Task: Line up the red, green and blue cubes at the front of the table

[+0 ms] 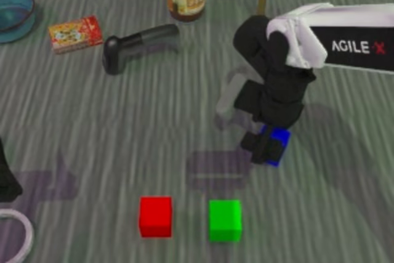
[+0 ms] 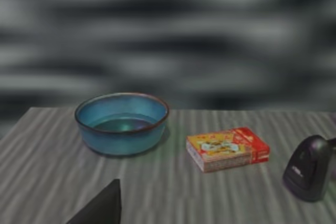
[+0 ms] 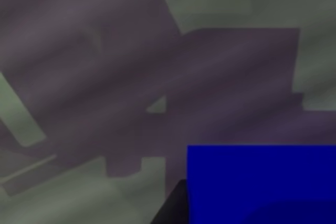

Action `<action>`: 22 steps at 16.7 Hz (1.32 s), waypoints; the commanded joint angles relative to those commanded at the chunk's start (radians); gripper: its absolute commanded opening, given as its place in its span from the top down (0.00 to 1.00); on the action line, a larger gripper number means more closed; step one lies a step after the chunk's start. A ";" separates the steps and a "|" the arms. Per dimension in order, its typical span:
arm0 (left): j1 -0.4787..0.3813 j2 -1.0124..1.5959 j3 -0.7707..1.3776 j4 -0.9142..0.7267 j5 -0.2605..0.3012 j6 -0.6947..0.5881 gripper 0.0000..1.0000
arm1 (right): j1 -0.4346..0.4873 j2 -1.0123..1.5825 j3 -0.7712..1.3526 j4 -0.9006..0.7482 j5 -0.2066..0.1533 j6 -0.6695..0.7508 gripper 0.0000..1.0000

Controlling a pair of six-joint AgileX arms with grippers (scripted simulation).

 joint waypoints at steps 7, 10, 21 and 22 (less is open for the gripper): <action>0.000 0.000 0.000 0.000 0.000 0.000 0.00 | 0.005 -0.044 0.037 -0.059 -0.014 0.010 1.00; 0.000 0.000 0.000 0.000 0.000 0.000 0.00 | 0.010 -0.077 0.104 -0.170 -0.015 0.008 1.00; 0.000 0.000 0.000 0.000 0.000 0.000 0.00 | 0.045 -0.178 0.089 -0.238 -0.016 -0.028 1.00; 0.000 0.000 0.000 0.000 0.000 0.000 0.00 | 0.066 -0.214 0.046 -0.232 -0.017 -0.049 1.00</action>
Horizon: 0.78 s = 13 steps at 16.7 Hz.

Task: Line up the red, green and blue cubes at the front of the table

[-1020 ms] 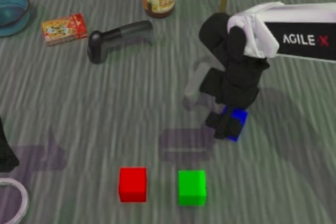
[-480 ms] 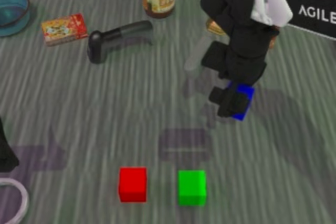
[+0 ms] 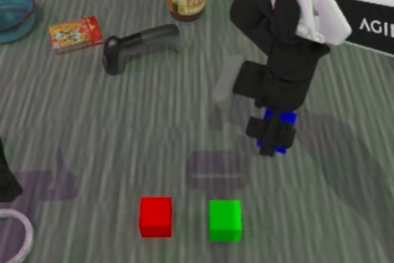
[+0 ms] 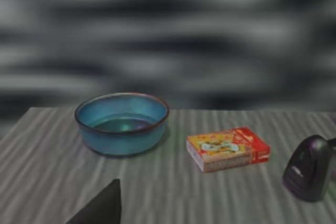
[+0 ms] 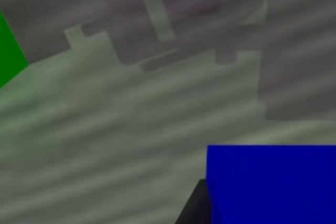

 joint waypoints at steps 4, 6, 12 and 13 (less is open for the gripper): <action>0.000 0.000 0.000 0.000 0.000 0.000 0.00 | 0.103 -0.170 -0.221 0.030 -0.002 -0.102 1.00; 0.000 0.000 0.000 0.000 0.000 0.000 0.00 | 0.149 -0.246 -0.309 0.044 -0.003 -0.149 1.00; 0.000 0.000 0.000 0.000 0.000 0.000 0.00 | 0.178 -0.296 -0.360 0.052 -0.003 -0.179 1.00; 0.000 0.000 0.000 0.000 0.000 0.000 0.00 | 0.178 -0.295 -0.363 0.055 -0.003 -0.179 1.00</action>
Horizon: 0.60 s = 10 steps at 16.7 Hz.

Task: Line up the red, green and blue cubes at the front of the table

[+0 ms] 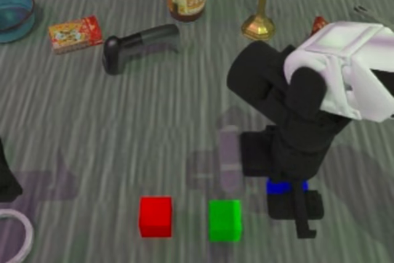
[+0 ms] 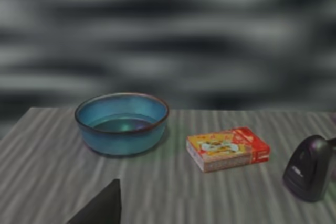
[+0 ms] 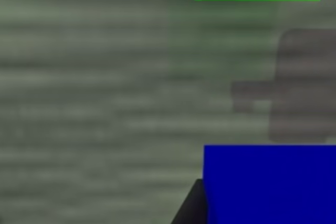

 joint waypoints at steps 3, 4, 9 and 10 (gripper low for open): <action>0.000 0.000 0.000 0.000 0.000 0.000 0.00 | 0.000 0.022 -0.047 0.069 -0.001 0.000 1.00; 0.000 0.000 0.000 0.000 0.000 0.000 0.00 | 0.001 0.035 -0.070 0.108 -0.001 0.000 1.00; 0.000 0.000 0.000 0.000 0.000 0.000 0.00 | 0.005 0.090 -0.173 0.269 0.001 -0.002 1.00; 0.000 0.000 0.000 0.000 0.000 0.000 0.00 | 0.005 0.092 -0.176 0.273 0.001 -0.002 1.00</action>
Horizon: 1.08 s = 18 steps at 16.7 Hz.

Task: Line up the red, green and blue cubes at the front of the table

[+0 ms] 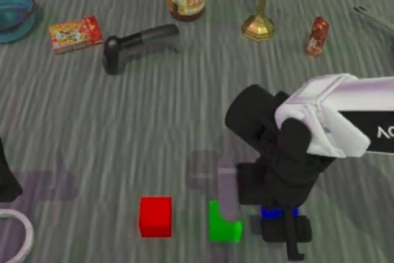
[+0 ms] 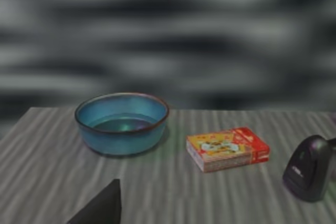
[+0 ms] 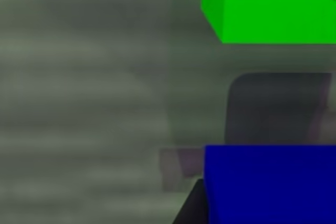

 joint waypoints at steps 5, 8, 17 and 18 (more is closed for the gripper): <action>0.000 0.000 0.000 0.000 0.000 0.000 0.00 | 0.000 0.000 0.000 0.000 0.000 0.000 0.85; 0.000 0.000 0.000 0.000 0.000 0.000 0.00 | 0.000 0.000 0.000 0.000 0.000 0.000 0.62; 0.000 0.000 0.000 0.000 0.000 0.000 0.00 | 0.000 0.000 0.000 0.000 0.000 0.000 0.00; 0.000 0.000 0.000 0.000 0.000 0.000 0.00 | 0.000 0.000 0.000 0.000 0.000 0.000 0.00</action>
